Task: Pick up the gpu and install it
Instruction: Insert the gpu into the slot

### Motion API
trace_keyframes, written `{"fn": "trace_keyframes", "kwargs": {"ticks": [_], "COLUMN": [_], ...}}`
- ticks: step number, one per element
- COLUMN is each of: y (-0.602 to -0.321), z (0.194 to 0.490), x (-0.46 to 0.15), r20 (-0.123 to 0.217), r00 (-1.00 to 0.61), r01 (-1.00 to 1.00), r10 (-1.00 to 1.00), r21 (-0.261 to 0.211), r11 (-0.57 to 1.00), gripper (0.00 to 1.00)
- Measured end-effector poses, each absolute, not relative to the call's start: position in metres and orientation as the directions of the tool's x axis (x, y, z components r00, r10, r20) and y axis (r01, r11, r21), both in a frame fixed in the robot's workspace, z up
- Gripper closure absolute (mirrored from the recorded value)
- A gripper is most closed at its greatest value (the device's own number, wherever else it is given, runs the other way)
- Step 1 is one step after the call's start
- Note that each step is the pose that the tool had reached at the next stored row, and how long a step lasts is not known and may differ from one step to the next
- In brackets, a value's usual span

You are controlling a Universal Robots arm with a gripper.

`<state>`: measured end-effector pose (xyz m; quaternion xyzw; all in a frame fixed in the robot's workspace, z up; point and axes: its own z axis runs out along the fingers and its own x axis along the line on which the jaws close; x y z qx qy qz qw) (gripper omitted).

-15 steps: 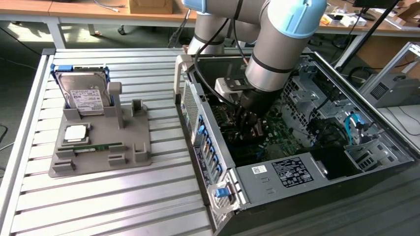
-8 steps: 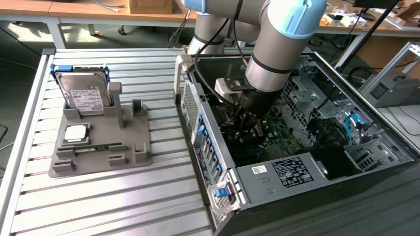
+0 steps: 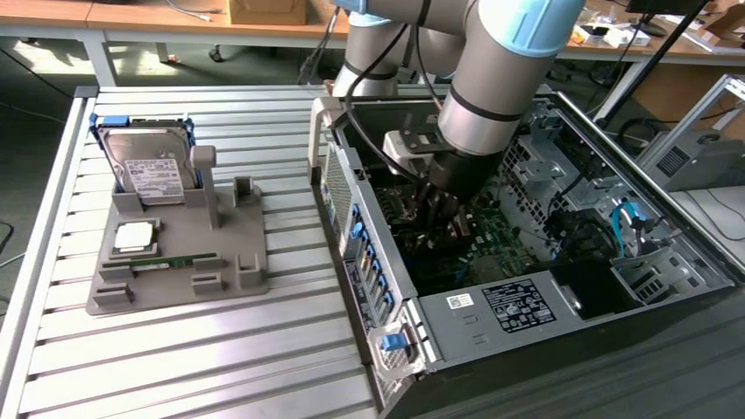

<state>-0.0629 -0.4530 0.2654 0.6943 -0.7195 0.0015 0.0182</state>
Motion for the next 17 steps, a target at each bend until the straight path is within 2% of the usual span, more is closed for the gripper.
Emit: {"fn": "trace_keyframes", "kwargs": {"ticks": [7, 8, 9, 12, 14, 17], "y": [-0.448, -0.444, -0.442, -0.441, -0.441, -0.441], "z": [0.293, 0.297, 0.297, 0.297, 0.297, 0.294], "x": [-0.063, -0.063, -0.063, -0.063, -0.058, -0.044], "r20": [0.030, 0.036, 0.038, 0.041, 0.041, 0.041], "r00": [-0.036, -0.035, -0.035, -0.032, -0.030, -0.028], "r01": [-0.999, -0.999, -0.999, -0.999, -0.999, -0.999], "r10": [-0.999, -0.999, -0.999, -0.999, -0.999, -0.999], "r21": [0.019, 0.018, 0.018, 0.018, 0.021, 0.029], "r11": [0.036, 0.036, 0.036, 0.033, 0.031, 0.030], "gripper": [0.59, 0.67, 0.67, 0.85, 0.89, 0.89]}}
